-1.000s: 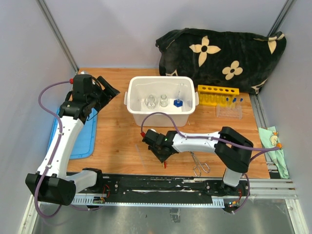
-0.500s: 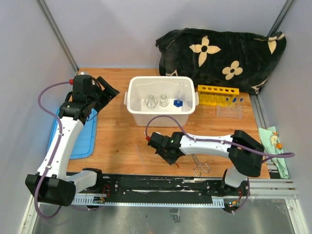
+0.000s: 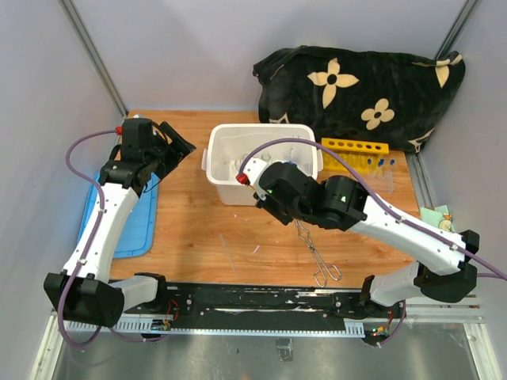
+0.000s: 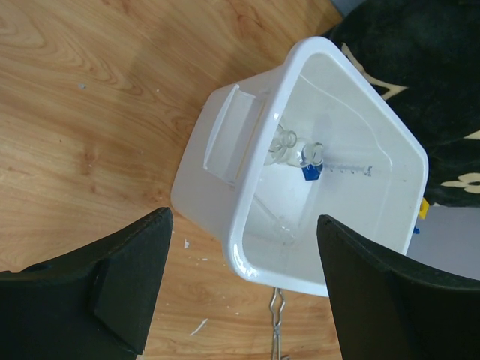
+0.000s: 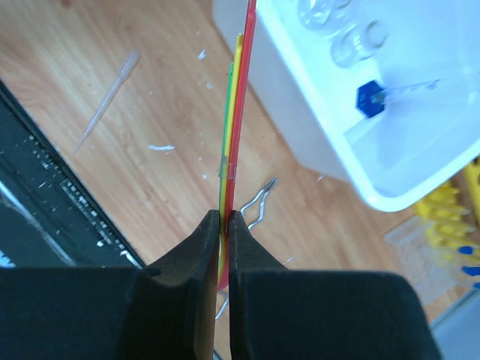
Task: Organize the chemistry lab equipment
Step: Place the chemistry item in the storage box.
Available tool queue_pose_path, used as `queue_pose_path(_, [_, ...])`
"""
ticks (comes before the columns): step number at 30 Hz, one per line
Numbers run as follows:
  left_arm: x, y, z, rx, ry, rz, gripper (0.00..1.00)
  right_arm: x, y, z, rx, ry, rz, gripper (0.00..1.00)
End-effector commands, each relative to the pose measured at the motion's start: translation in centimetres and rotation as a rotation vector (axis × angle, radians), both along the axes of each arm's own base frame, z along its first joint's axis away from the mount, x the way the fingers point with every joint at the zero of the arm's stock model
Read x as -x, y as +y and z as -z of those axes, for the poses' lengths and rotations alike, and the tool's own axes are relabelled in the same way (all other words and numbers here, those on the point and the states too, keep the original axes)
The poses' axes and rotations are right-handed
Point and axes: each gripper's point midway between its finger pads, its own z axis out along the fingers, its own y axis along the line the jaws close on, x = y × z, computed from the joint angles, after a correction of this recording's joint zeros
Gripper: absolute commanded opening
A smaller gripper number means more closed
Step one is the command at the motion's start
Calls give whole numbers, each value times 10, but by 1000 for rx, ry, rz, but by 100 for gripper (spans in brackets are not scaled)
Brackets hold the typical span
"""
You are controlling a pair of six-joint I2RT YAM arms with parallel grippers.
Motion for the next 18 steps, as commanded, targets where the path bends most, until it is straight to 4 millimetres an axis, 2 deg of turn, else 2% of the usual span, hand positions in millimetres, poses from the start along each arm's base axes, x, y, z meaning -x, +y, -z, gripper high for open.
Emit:
queue_pose_path(1, [-14, 0, -6, -16, -10, 22, 82, -39, -14, -28, 121, -204, -65, 1])
queue_pose_path(4, [-18, -5, 3, -17, 23, 49, 82, -81, -2, -36, 115, -300, -95, 1])
queue_pose_path(9, [-21, -4, 5, -30, 26, 54, 82, -148, 18, -27, 75, -379, -126, 1])
queue_pose_path(15, [-28, -2, -6, -49, 3, 54, 82, -198, 34, 2, 77, -394, -202, 1])
queue_pose_path(18, [-30, -1, -9, -53, -5, 47, 82, -214, 43, 29, 119, -364, -267, 1])
